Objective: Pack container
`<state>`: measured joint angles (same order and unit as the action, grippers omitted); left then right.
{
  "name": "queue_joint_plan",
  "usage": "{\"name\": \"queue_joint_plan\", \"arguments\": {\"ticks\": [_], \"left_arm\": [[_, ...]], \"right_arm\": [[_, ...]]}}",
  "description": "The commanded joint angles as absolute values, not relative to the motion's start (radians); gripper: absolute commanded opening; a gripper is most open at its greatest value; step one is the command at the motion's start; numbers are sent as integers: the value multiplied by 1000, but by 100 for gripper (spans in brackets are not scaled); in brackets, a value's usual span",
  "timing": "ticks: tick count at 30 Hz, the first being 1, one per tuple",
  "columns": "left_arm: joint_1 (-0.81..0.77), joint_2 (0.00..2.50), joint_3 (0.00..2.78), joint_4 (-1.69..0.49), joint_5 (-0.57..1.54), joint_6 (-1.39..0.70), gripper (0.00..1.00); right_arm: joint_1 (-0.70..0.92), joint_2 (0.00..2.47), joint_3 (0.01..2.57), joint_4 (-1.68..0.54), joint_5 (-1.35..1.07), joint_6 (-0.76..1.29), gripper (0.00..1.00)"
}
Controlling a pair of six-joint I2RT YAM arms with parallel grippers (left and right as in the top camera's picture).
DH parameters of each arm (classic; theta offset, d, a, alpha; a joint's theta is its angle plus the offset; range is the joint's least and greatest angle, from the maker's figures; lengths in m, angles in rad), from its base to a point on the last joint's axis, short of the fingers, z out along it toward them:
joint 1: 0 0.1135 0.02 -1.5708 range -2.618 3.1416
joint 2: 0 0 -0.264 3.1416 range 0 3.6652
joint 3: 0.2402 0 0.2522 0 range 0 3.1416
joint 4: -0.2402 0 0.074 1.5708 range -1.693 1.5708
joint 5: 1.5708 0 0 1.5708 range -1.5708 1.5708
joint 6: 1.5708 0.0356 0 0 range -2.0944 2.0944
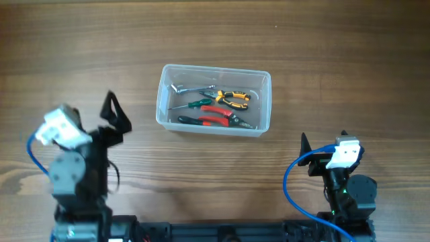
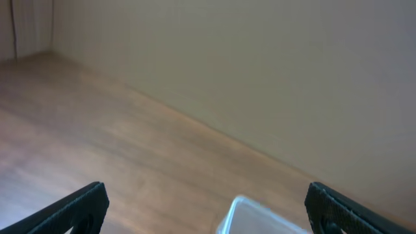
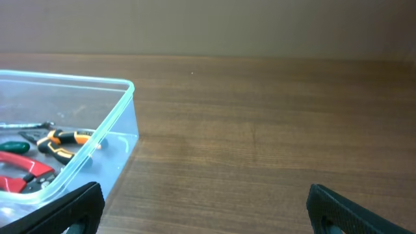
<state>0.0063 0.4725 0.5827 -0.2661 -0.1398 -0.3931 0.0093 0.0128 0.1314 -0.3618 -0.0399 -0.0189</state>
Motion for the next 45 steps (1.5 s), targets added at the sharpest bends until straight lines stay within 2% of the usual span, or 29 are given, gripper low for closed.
{"name": "queue_joint_plan", "arguments": {"ticks": [1, 9, 19, 45], "left_arm": [[2, 331, 402, -264, -123, -453, 100], [3, 123, 159, -266, -124, -453, 100], [3, 5, 128, -414, -123, -453, 100], [2, 3, 128, -442, -124, -453, 100]], "right_arm": [[8, 3, 126, -359, -22, 0, 100], [8, 3, 126, -359, -22, 0, 100], [8, 3, 126, -359, -22, 0, 100], [8, 3, 126, -359, -22, 0, 100]]}}
